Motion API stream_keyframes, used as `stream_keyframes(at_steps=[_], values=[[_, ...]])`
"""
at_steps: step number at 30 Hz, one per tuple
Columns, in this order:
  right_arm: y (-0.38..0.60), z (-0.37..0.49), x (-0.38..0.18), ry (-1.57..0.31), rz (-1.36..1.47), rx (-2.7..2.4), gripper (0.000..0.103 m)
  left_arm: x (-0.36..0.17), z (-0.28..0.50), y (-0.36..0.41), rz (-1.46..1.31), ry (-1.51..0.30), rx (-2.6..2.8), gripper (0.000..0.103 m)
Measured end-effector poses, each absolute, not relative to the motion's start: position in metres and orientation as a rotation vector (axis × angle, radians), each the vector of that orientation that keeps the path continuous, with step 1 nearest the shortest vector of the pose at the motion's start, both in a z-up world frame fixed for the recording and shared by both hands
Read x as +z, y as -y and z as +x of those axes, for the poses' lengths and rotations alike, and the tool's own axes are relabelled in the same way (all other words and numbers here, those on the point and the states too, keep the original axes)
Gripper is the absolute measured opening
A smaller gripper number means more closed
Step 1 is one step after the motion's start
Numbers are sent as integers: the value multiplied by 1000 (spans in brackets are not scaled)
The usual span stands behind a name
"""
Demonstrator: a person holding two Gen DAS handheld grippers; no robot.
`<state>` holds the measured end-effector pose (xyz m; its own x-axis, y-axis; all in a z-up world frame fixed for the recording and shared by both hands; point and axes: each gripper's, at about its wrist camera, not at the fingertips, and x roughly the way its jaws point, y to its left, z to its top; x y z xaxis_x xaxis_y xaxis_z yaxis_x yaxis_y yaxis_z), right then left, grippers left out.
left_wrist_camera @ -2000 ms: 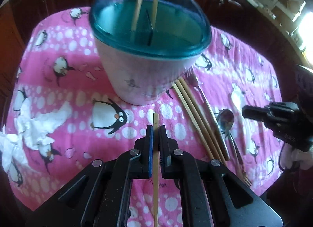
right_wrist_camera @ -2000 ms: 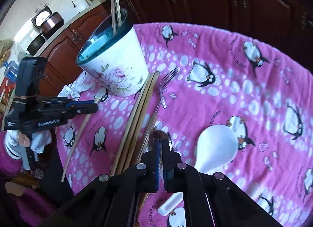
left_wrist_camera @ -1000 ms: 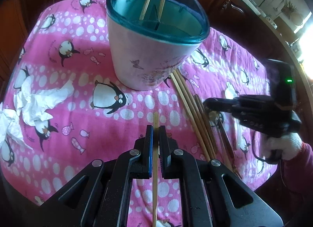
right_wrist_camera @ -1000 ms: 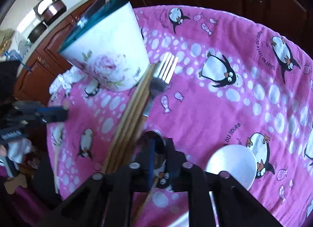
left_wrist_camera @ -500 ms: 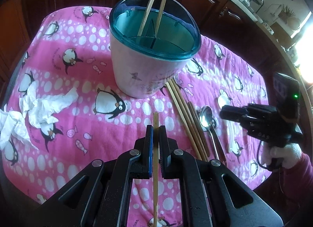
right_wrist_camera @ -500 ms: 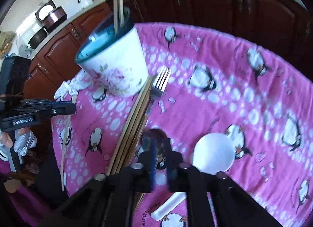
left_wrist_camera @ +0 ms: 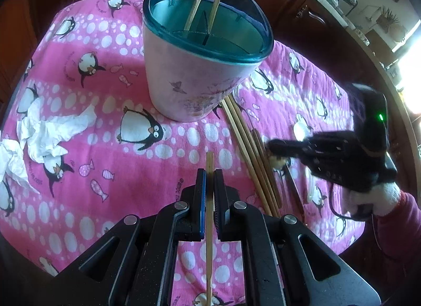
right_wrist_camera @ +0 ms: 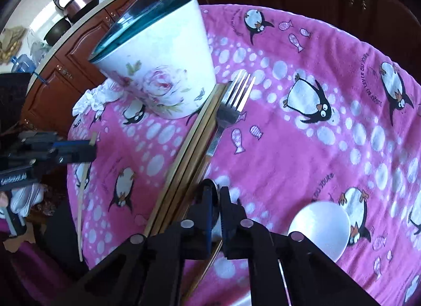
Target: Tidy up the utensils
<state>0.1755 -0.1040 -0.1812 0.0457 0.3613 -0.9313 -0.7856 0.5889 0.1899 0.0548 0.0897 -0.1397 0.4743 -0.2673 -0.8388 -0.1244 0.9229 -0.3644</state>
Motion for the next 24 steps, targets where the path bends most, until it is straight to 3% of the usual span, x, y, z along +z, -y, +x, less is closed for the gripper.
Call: stream_keyframes(at_steps=[9,24], values=[[154,152,-133,-1160,-315,851,2,-120,51,-96,-438,-1025,-101,4],[155,134,-46,-958,-227,837,3,-27,15,-118,-429,-822,-119,4]])
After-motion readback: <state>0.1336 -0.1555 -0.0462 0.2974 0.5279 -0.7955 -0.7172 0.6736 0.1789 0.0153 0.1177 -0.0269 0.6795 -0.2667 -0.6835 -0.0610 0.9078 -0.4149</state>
